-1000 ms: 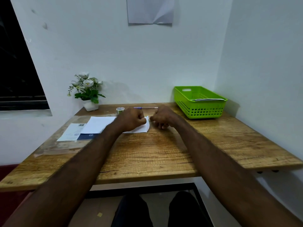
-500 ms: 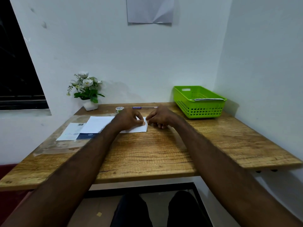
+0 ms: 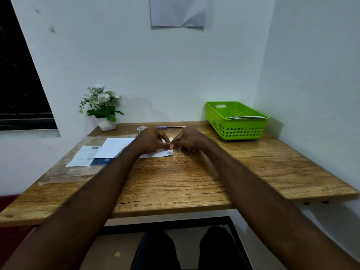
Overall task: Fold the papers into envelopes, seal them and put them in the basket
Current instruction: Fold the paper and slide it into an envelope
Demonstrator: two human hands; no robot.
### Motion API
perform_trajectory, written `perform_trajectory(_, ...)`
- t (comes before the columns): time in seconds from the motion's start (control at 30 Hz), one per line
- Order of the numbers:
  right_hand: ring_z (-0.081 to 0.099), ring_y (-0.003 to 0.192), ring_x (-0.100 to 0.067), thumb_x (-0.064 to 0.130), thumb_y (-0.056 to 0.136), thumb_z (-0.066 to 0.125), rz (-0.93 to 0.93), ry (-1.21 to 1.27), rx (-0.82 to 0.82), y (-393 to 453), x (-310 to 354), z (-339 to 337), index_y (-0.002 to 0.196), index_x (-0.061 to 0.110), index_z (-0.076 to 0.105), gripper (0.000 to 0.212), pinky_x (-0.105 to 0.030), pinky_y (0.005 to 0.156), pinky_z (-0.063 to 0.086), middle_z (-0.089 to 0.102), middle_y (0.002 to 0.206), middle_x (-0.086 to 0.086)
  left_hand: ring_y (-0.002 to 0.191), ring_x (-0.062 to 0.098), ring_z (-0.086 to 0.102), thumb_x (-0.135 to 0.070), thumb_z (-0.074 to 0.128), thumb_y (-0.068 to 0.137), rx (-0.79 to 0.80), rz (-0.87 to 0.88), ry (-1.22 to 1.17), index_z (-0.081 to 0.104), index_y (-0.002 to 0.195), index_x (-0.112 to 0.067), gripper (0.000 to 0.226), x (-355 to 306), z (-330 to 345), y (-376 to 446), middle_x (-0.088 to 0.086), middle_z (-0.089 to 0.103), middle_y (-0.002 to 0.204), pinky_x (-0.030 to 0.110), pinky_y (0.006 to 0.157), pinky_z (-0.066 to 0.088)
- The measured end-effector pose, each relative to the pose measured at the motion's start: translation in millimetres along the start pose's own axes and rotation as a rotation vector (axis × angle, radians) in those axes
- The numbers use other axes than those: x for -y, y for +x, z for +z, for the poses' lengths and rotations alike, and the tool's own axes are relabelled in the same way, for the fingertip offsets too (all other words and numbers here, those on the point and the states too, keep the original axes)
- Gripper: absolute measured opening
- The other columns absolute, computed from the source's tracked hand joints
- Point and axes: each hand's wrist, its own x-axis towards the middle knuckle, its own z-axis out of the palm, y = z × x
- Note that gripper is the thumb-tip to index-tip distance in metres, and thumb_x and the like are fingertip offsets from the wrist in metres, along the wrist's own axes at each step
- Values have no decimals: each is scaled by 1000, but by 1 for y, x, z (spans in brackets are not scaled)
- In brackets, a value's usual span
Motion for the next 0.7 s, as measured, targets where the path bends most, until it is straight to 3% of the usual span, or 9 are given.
perform_trajectory(0.13, 45, 35, -8, 20, 81, 83, 21, 60, -69, 4, -4, 7, 96, 21, 84, 15, -18, 41, 38, 64, 51, 3, 65, 15, 54, -34, 86, 81, 34, 7, -26, 84, 97, -23, 20, -1, -1, 0, 5, 78, 83, 30, 61, 40)
perform_trajectory(0.3, 44, 34, -4, 18, 84, 80, 36, 60, -96, 8, -7, 9, 99, 23, 83, 15, -23, 49, 41, 65, 54, 4, 40, -3, 47, -33, 83, 84, 126, 5, -15, 81, 111, -21, 30, 1, -8, 1, -20, 65, 50, 10, 43, 35)
perform_trajectory(0.37, 45, 33, -2, 16, 87, 77, 65, 21, -87, 10, -5, 8, 104, 22, 82, 19, -24, 52, 45, 65, 54, 7, 40, -7, 50, -38, 83, 84, 165, 18, 13, 79, 115, -23, 35, 1, -11, -1, -26, 67, 56, 6, 42, 34)
perform_trajectory(0.43, 55, 46, -1, 15, 88, 73, 69, -90, -66, 10, 0, 7, 110, 23, 81, 24, -30, 67, 55, 67, 55, 18, 44, -13, 53, -42, 82, 83, 195, 26, 40, 78, 117, -25, 39, 0, -13, -2, -39, 59, 73, 4, 44, 35)
perform_trajectory(0.5, 68, 78, -7, 11, 88, 72, 61, -165, -52, 10, 5, 7, 116, 22, 79, 30, -37, 89, 59, 77, 87, 20, 45, -16, 53, -43, 82, 83, 217, 29, 45, 76, 120, -25, 42, -2, -15, -2, -41, 52, 78, 3, 45, 36)
perform_trajectory(0.57, 69, 108, -18, 9, 89, 70, 64, -198, -28, 10, 7, 6, 121, 21, 76, 35, -40, 99, 55, 75, 120, 7, 45, -16, 53, -43, 81, 83, 235, 22, 47, 75, 123, -24, 44, -3, -16, -2, -40, 54, 78, 3, 44, 36)
perform_trajectory(0.63, 65, 119, -21, 14, 94, 64, 77, -242, -10, 9, 11, 6, 126, 21, 74, 34, -40, 103, 52, 70, 131, 4, 41, -7, 53, -46, 81, 83, 253, 0, 60, 74, 125, -28, 46, -4, -17, -2, -29, 67, 66, 4, 43, 36)
perform_trajectory(0.7, 61, 123, -23, 24, 101, 54, 87, -333, 3, 8, 17, 7, 131, 22, 69, 34, -41, 105, 50, 66, 136, 3, 38, 1, 48, -54, 79, 82, 278, -28, 81, 72, 127, -35, 50, -3, -19, -3, -12, 63, 47, 9, 44, 39)
